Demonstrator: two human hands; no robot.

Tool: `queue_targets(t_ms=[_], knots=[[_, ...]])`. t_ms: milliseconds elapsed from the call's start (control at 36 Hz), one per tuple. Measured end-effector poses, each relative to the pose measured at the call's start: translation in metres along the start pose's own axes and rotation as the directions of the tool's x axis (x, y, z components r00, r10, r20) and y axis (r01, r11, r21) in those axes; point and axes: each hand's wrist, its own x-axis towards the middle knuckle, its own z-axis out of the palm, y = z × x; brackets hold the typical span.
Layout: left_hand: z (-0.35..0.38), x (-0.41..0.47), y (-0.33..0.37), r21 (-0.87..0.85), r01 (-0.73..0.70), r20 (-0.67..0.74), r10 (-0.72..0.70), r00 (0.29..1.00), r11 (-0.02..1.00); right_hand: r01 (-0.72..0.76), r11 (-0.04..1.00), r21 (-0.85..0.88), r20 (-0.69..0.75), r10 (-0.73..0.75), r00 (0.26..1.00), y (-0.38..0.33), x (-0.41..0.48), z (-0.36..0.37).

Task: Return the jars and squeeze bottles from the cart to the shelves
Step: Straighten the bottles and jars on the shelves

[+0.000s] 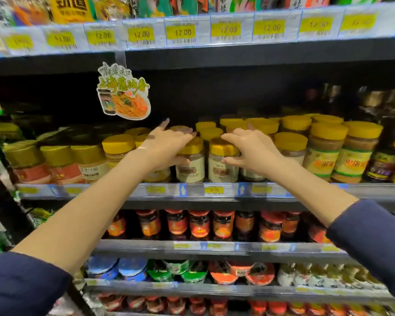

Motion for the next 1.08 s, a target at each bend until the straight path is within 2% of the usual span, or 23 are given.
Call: queue_targets(t_ms=[111,194,306,667,806,1028,1083], knots=[[0.010,0.002,-0.004,0.040,-0.035,0.004,0.035,0.999,0.999,-0.045,0.998,-0.051,0.033,0.047,0.998,-0.009,0.002,0.006],[0.014,0.000,-0.001,0.001,-0.046,-0.038,0.046,0.998,0.999,-0.054,0.995,-0.080,0.029,0.057,0.998,-0.011,0.002,0.011],[0.016,0.002,-0.001,-0.030,-0.029,-0.067,0.027,0.997,0.999,-0.081,0.996,-0.029,0.023,0.082,0.996,-0.011,0.004,0.014],[0.011,0.015,0.012,0.047,0.044,-0.019,-0.044,0.999,0.998,-0.060,0.998,0.030,0.065,0.058,0.996,0.000,0.015,0.018],[0.014,0.016,0.014,0.038,0.073,-0.056,-0.070,0.996,0.997,-0.061,0.997,0.048,0.070,0.058,0.996,0.004,0.018,0.018],[0.016,0.013,0.015,0.056,0.094,-0.091,-0.088,0.992,0.994,-0.031,1.000,-0.007,0.070,0.031,0.997,0.007,0.017,0.021],[0.017,0.011,0.013,0.009,0.088,-0.078,-0.087,0.993,0.996,-0.007,1.000,-0.022,0.071,0.009,0.997,0.007,0.017,0.020]])
